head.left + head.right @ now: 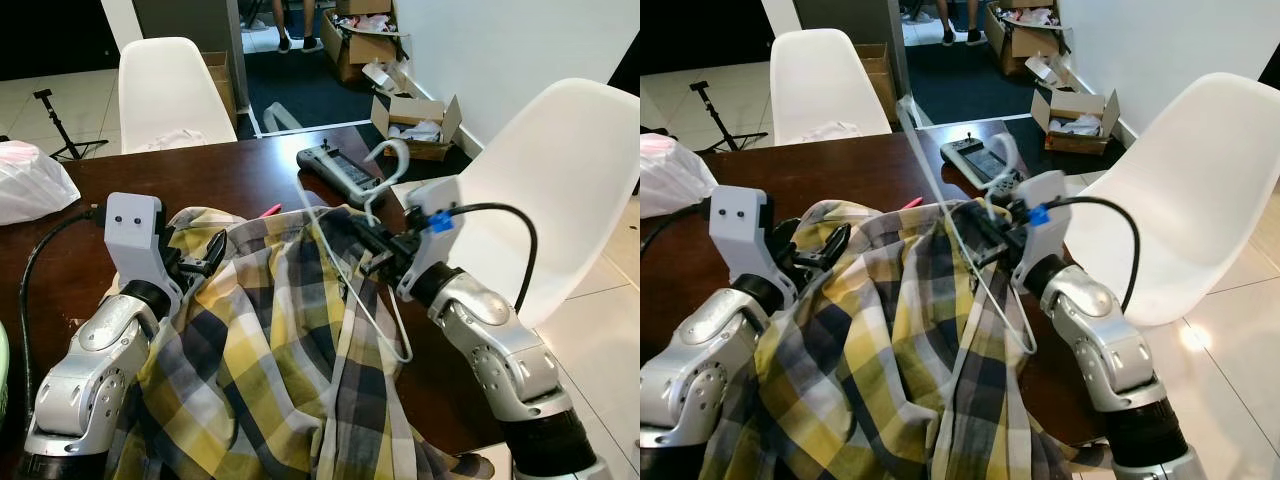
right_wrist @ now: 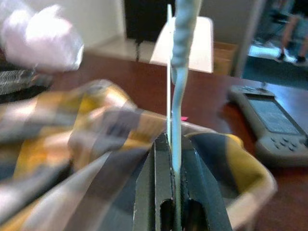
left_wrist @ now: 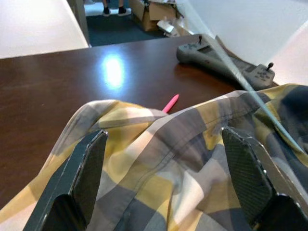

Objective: Hang hanger

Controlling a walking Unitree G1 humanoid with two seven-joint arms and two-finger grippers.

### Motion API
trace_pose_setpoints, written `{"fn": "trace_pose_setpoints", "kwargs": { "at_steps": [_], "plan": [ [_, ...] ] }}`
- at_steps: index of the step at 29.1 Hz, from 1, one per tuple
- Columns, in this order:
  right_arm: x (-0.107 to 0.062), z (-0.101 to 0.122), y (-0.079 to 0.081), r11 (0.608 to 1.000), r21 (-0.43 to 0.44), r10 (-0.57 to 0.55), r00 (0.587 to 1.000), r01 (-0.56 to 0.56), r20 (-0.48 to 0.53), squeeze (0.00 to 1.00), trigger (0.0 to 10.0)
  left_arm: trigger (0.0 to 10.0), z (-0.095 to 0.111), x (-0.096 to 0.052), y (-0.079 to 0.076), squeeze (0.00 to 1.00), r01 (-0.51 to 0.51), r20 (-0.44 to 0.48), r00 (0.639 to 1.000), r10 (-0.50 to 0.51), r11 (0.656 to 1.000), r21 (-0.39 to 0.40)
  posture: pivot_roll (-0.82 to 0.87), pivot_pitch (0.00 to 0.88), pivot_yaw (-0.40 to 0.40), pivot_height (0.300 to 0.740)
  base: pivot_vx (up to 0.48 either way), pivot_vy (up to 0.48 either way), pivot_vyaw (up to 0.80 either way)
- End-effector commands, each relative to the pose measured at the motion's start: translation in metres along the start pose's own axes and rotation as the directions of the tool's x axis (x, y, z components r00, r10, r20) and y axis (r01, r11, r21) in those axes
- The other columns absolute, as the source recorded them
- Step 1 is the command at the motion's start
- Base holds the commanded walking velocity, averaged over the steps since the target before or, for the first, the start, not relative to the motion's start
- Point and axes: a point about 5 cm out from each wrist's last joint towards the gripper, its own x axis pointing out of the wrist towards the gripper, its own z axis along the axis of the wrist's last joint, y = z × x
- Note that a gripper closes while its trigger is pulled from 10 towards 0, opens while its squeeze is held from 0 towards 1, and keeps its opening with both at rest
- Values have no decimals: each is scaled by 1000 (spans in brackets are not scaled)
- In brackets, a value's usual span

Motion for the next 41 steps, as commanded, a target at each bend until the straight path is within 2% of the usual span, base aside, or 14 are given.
{"fn": "trace_pose_setpoints", "kwargs": {
  "at_steps": [1, 5, 17, 18, 19, 20, 21, 24, 25, 28, 29, 32, 37, 41],
  "plan": [
    [-5, -11, 8, 958, -264, 76, 989, -107, -124, 0, 10000, 10000, -2, -3, 6, 0, -54, 0, 999, 54, 998, 10, 60, 149, 7, 740, 0, 0, 0],
    [-9, -15, 9, 901, -396, 107, 975, -179, -196, 0, 10000, 10000, -2, -2, 12, 0, -105, 8, 994, 105, 994, 17, 55, 149, 7, 740, 0, 0, 0],
    [-12, -19, 22, 874, -413, 172, 958, -255, -228, 0, 10000, 10000, 6, -2, 21, 0, -163, 40, 986, 161, 986, 41, 56, 148, 1, 740, 0, 0, 0],
    [-11, -21, 27, 871, -403, 202, 952, -282, -232, 98, 10000, 10000, 7, -2, 22, 0, -166, 46, 985, 164, 985, 43, 55, 147, 2, 740, 0, 0, 0],
    [-11, -22, 32, 871, -386, 228, 946, -303, -229, 612, 10000, 10000, 9, -2, 23, 0, -168, 52, 985, 166, 985, 44, 57, 148, 2, 740, 0, 0, 0],
    [-11, -22, 32, 871, -386, 228, 946, -303, -229, 612, 10000, 10000, 9, -2, 23, 0, -168, 52, 985, 166, 985, 44, 57, 148, 2, 740, 0, 0, 0],
    [-12, -21, 36, 873, -365, 257, 941, -324, -221, 800, 10000, 10000, 10, -2, 23, 0, -170, 55, 984, 168, 984, 43, 58, 150, 2, 740, 0, 0, 0],
    [-13, -20, 38, 875, -350, 274, 939, -334, -210, 788, 10000, 10000, 10, -2, 23, 0, -171, 57, 984, 169, 984, 42, 58, 150, 2, 740, 0, 0, 0],
    [-14, -19, 38, 879, -332, 290, 936, -343, -199, 525, 10000, 10000, 10, -2, 23, 0, -172, 59, 984, 170, 984, 42, 58, 150, 2, 740, 0, 0, 0],
    [-18, -16, 39, 882, -303, 315, 930, -361, -191, 525, 10000, 10000, 10, -1, 23, 0, -173, 59, 984, 171, 984, 41, 58, 149, 4, 740, 0, 0, 0],
    [-24, -13, 38, 881, -258, 357, 914, -397, -190, 0, 10000, 10000, 10, -1, 23, 0, -172, 59, 984, 169, 984, 40, 55, 149, 4, 740, 0, 0, 0],
    [-33, -10, 38, 866, -207, 419, 887, -455, -194, 0, 10000, 10000, 10, -1, 23, 0, -172, 59, 984, 169, 984, 40, 54, 147, 4, 740, 0, 0, 0],
    [-65, -1, 42, 767, -91, 603, 762, -635, -236, 0, 10000, 10000, 9, -1, 22, 0, -167, 59, 985, 165, 985, 40, 49, 146, 3, 740, 0, 0, 0],
    [-69, 9, 32, 781, -73, 601, 779, -620, -179, 0, 10000, 10000, 9, -3, 25, 0, -170, 55, 984, 167, 985, 43, 48, 146, 1, 740, 0, 0, 0]
  ]
}}
